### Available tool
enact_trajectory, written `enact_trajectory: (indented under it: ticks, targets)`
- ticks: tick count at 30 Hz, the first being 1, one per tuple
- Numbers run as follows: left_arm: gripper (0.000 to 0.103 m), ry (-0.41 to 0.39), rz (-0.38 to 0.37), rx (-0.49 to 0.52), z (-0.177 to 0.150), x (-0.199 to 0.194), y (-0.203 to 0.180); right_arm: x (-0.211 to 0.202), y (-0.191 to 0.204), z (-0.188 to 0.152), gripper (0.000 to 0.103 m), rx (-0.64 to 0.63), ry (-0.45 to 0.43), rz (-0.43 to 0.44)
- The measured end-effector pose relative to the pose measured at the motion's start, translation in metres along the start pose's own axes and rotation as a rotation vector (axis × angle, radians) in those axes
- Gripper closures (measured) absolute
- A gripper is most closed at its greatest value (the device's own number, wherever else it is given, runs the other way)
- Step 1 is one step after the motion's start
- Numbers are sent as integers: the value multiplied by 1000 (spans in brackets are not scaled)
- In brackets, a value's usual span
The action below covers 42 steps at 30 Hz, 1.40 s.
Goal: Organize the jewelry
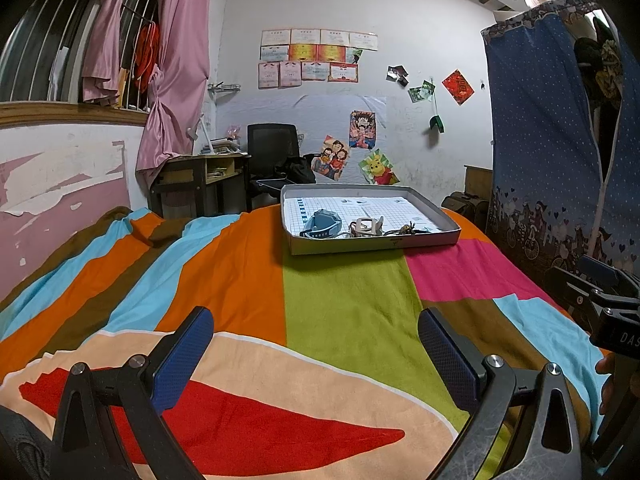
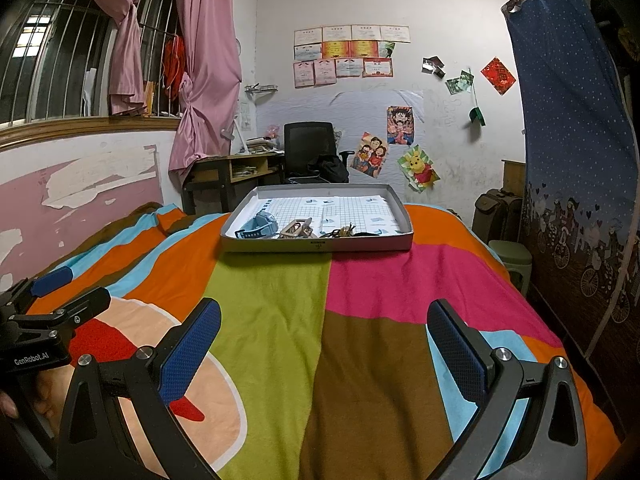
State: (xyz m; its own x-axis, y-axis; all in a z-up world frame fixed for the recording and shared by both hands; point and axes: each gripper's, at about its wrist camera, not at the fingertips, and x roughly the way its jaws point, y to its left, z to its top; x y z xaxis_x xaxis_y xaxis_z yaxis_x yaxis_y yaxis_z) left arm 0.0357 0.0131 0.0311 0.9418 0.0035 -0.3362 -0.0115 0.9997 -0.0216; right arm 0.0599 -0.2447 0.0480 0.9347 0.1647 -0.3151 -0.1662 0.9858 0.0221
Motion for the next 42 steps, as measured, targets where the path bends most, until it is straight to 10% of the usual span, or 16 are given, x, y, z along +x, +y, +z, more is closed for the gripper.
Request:
enact_trajectory:
  ticks: [42]
  targets:
    - [0,-3,3,5,0,0,-3,0,0,0,1,8,6,3]
